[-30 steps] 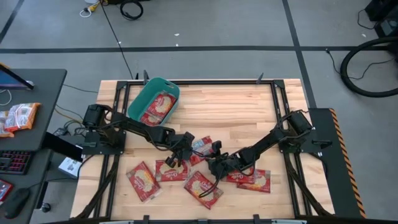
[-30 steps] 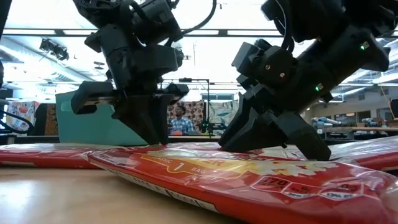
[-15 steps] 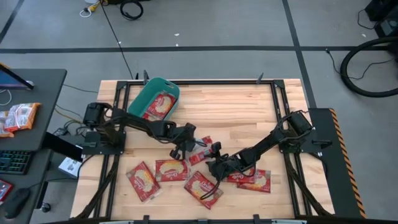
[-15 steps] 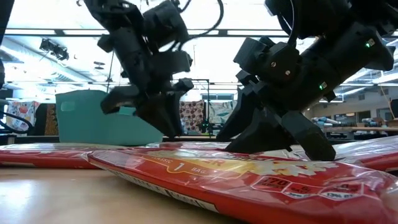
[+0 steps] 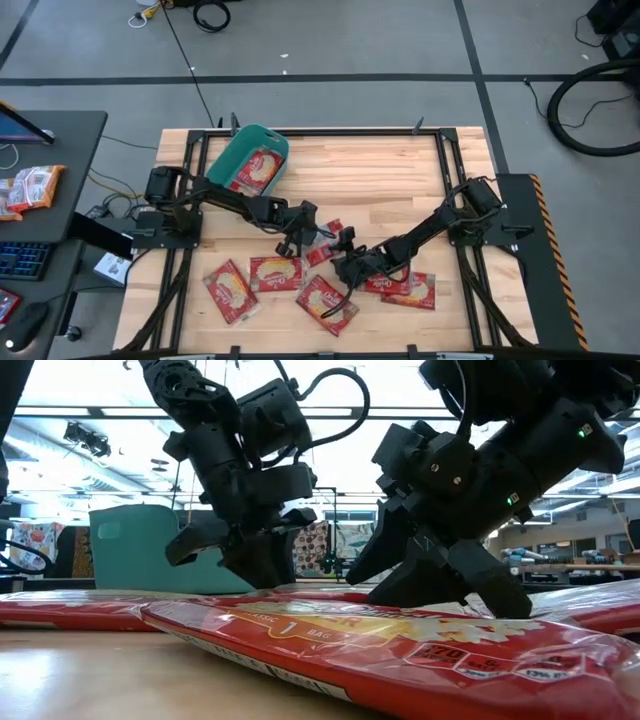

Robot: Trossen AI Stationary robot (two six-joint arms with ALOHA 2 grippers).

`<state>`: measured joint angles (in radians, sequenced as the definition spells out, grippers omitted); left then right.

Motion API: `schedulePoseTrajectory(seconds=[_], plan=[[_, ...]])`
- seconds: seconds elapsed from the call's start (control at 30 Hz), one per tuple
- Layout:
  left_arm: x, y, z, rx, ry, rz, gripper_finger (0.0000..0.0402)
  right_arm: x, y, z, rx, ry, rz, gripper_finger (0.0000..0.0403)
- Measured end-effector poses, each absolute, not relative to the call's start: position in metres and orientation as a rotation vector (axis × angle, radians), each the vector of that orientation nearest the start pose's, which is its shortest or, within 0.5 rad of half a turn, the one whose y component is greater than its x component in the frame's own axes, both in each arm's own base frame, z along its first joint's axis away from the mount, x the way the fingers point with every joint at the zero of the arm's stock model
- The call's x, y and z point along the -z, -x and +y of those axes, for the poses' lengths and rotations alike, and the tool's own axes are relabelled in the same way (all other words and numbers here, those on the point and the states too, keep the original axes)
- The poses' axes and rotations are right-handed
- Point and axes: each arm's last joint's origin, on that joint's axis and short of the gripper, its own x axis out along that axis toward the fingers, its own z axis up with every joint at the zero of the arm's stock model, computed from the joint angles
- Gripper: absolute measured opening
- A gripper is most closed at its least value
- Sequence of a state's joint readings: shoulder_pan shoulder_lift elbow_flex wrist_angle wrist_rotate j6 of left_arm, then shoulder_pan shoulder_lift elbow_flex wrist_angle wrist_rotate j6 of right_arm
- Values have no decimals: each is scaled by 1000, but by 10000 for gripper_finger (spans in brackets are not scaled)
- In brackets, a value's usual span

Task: Sort popcorn bags into baskets
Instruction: Put the red popcorn bag into the green bin

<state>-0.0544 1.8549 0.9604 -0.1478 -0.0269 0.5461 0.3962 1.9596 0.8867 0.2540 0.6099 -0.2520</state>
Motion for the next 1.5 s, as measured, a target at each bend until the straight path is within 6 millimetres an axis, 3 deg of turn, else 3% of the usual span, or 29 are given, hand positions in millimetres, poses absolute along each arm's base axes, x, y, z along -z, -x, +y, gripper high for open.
schedulePoseTrajectory(seconds=[0.47,0.63,0.83,1.1,1.27,1.4,1.5], plan=[[-119,-343,-19,340,-516,995,79,-100,-334,121,210,842,697,149],[-119,-343,-20,347,-513,993,79,-97,-337,111,115,722,729,149],[-119,-343,-20,348,-512,986,79,-96,-338,102,183,682,763,137],[-120,-343,-20,349,-513,984,79,-96,-339,102,155,670,753,68],[-135,-336,-20,325,-541,984,79,-98,-338,104,148,665,741,32],[-168,-332,-18,252,-553,893,79,-101,-337,104,161,654,735,36],[-182,-328,-20,183,-527,866,83,-107,-337,102,188,609,723,38]])
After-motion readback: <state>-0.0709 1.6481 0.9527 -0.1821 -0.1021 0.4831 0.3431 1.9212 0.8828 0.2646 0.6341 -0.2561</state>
